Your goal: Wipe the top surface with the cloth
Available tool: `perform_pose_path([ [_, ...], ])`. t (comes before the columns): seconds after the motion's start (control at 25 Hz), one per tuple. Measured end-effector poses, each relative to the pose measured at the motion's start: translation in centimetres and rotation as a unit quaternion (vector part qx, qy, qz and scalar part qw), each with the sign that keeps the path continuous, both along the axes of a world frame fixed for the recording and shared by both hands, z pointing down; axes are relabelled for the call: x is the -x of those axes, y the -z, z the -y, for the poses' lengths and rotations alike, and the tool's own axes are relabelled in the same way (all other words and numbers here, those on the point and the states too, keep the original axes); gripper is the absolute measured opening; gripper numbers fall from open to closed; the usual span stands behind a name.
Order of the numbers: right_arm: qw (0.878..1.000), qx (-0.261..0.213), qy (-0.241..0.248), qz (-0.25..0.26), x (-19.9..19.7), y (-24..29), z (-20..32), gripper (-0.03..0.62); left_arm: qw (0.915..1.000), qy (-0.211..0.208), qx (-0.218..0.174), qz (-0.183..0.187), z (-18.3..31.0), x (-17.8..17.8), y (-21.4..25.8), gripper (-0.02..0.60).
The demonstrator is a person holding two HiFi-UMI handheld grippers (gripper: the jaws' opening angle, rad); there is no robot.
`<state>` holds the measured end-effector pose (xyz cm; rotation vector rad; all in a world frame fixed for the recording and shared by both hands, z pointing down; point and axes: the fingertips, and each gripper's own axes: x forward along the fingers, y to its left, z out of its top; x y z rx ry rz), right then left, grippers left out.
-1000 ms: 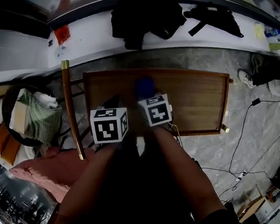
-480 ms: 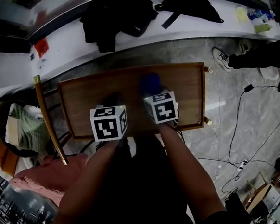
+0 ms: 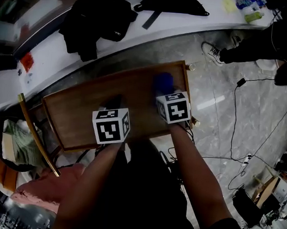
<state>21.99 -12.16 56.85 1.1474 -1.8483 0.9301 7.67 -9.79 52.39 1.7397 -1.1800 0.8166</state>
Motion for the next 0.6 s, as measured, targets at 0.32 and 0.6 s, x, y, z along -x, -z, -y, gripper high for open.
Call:
perform_pose_path([
  [0.32, 0.998, -0.011, -0.021, -0.061, -5.7, 0.6, 0.6, 0.048, 0.9990, -0.038, -0.002, -0.023, -1.0, -4.3, 0.4, 0.009],
  [0.6, 0.992, 0.005, -0.052, -0.114, -8.1, 0.7, 0.2, 0.048, 0.9989, -0.033, -0.006, -0.032, -1.5, -4.1, 1.4, 0.009],
])
